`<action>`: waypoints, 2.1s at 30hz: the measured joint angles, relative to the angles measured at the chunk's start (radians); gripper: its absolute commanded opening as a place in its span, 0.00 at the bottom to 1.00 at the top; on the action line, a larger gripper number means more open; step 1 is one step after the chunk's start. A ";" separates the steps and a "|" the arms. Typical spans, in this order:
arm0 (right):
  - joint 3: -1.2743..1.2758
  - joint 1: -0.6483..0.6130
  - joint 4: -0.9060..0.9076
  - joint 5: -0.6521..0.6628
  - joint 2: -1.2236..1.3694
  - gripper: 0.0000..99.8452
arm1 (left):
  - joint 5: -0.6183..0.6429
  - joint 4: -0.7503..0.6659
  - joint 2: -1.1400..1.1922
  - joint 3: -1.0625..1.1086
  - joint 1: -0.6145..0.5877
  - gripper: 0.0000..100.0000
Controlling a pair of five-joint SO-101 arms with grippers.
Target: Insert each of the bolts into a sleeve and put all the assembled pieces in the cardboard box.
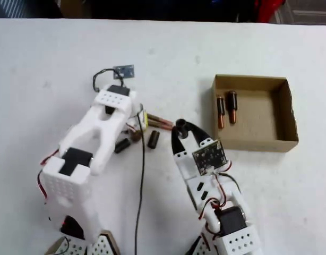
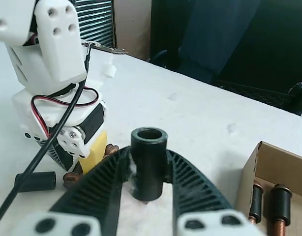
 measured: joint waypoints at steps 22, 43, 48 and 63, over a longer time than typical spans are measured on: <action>0.000 0.000 0.015 0.000 0.000 0.02 | -0.295 0.002 0.005 -0.086 -0.063 0.03; 0.000 0.000 0.015 0.000 0.000 0.02 | -0.824 0.265 -0.338 -0.097 -0.196 0.03; 0.000 0.000 0.015 0.000 0.000 0.02 | -0.961 0.368 -0.382 -0.097 -0.284 0.03; 0.000 0.000 0.015 0.000 0.000 0.02 | -1.158 0.586 -0.618 -0.072 -0.445 0.03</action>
